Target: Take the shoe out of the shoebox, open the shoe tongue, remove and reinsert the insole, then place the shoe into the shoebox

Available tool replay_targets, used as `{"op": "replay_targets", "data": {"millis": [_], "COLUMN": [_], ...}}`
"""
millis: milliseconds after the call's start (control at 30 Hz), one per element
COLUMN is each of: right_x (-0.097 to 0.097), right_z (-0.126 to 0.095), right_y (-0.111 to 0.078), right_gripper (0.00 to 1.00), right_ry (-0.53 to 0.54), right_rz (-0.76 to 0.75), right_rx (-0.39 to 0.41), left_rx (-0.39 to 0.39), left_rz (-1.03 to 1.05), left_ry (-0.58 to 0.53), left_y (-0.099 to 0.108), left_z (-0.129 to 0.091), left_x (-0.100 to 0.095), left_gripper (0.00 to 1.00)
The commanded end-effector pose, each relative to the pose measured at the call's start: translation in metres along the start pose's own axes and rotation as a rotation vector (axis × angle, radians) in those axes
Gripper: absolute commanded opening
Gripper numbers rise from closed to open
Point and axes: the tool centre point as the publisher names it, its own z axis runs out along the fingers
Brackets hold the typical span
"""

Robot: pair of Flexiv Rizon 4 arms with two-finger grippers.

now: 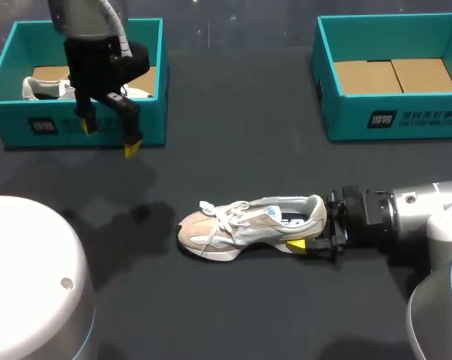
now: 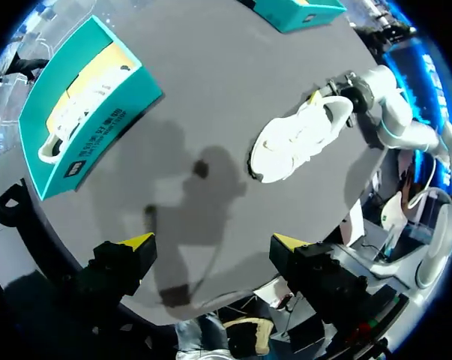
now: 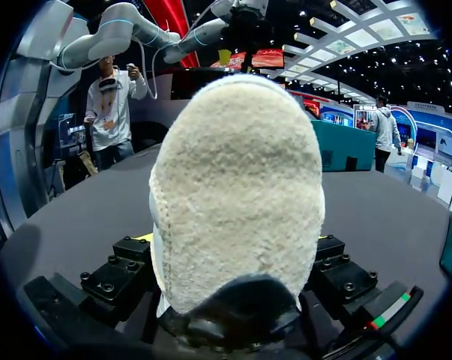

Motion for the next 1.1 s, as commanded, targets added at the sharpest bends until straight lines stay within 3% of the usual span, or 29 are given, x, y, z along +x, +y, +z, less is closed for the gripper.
{"op": "replay_targets", "data": {"millis": [33, 167, 333, 700, 733, 800, 900, 1100], "right_x": [0.001, 0.001, 0.001, 0.001, 0.001, 0.001, 0.001, 0.001], "right_z": [0.001, 0.001, 0.001, 0.001, 0.001, 0.001, 0.001, 0.001], "right_y": [0.0, 0.0, 0.0, 0.0, 0.0, 0.0, 0.0, 0.0], "right_gripper": [0.0, 0.0, 0.0, 0.0, 0.0, 0.0, 0.0, 0.0], "right_ry": [-0.003, -0.003, -0.003, -0.003, -0.003, -0.003, -0.003, -0.003], "right_rz": [-0.001, -0.001, -0.001, -0.001, -0.001, -0.001, -0.001, -0.001], "right_rx": [0.002, 0.002, 0.002, 0.002, 0.002, 0.002, 0.002, 0.002], "left_rx": [0.002, 0.029, -0.03, -0.03, 0.026, 0.013, 0.059, 0.059], "left_rz": [-0.351, -0.461, -0.558, -0.558, -0.597, -0.548, -0.545, -0.525], "left_ry": [-0.006, -0.032, -0.083, -0.083, -0.096, -0.104, -0.12, -0.141], "left_y": [0.003, -0.003, -0.018, -0.018, -0.021, -0.026, -0.036, -0.071], "left_z": [0.011, 0.018, 0.029, 0.029, 0.032, 0.036, 0.043, 0.059], "left_x": [0.031, 0.064, 0.106, 0.106, 0.109, 0.118, 0.139, 0.184], "left_gripper": [1.0, 1.0, 1.0, 1.0, 1.0, 1.0, 1.0, 1.0]}}
